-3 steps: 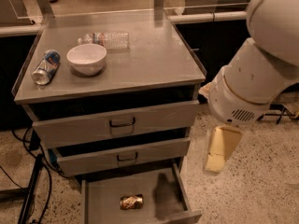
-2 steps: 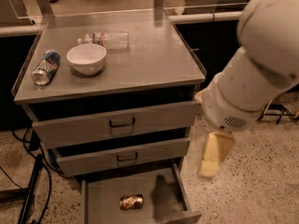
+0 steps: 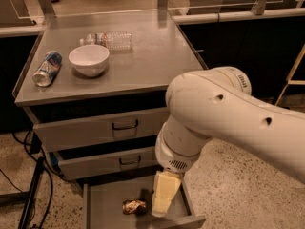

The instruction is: Pick orange can from bottom drawer and place on counter

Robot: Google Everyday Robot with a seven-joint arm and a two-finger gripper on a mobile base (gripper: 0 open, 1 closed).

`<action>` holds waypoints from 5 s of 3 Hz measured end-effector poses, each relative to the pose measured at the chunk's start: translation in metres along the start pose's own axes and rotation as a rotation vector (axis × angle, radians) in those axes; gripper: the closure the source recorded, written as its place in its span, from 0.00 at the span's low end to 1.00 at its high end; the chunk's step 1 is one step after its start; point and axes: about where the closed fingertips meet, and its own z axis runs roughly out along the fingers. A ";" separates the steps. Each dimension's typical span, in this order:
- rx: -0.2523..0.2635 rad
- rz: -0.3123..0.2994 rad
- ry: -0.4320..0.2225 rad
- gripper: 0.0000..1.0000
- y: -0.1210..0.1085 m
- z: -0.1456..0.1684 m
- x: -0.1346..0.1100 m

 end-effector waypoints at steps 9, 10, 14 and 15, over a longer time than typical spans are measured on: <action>-0.007 0.026 0.028 0.00 -0.080 0.245 0.007; -0.022 0.021 0.040 0.00 -0.082 0.271 0.009; -0.138 0.031 0.037 0.00 -0.077 0.394 0.029; -0.127 0.025 0.009 0.00 -0.074 0.428 0.046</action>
Offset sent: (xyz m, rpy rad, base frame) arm -0.0097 0.0506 -0.1653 0.0107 0.1406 0.0486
